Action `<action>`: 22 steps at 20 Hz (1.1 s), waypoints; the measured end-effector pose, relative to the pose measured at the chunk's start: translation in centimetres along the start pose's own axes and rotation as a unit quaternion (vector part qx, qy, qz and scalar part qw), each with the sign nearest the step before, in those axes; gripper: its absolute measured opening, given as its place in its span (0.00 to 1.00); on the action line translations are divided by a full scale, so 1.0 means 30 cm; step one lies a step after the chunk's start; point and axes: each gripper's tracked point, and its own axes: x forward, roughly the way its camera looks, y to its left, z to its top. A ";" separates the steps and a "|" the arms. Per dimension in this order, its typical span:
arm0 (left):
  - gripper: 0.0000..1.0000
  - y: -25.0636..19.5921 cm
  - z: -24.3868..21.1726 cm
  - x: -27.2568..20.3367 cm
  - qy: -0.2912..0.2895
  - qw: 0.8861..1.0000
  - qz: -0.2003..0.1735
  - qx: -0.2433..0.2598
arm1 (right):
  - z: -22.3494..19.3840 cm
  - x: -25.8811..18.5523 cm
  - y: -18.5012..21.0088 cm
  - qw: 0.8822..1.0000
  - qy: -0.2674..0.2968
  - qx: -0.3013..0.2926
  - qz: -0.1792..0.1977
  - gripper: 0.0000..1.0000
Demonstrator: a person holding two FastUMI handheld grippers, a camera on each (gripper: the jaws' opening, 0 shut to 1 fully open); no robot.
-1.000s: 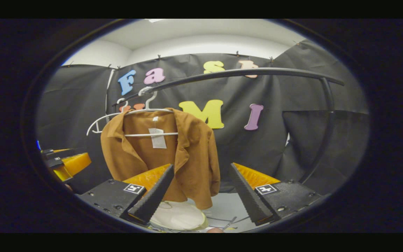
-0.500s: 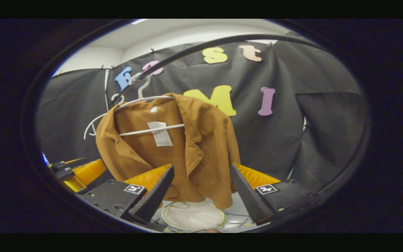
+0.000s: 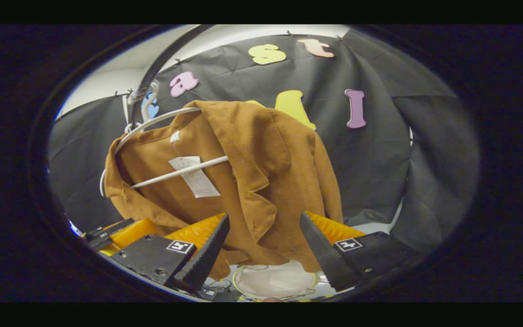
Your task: Grasp the clothes on the hanger with both hands and then place them into the laundry hamper below.
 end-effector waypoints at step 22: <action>0.04 0.051 0.011 0.171 0.026 0.995 0.009 -0.096 | 0.079 0.133 -0.031 0.991 0.029 0.115 0.061 0.23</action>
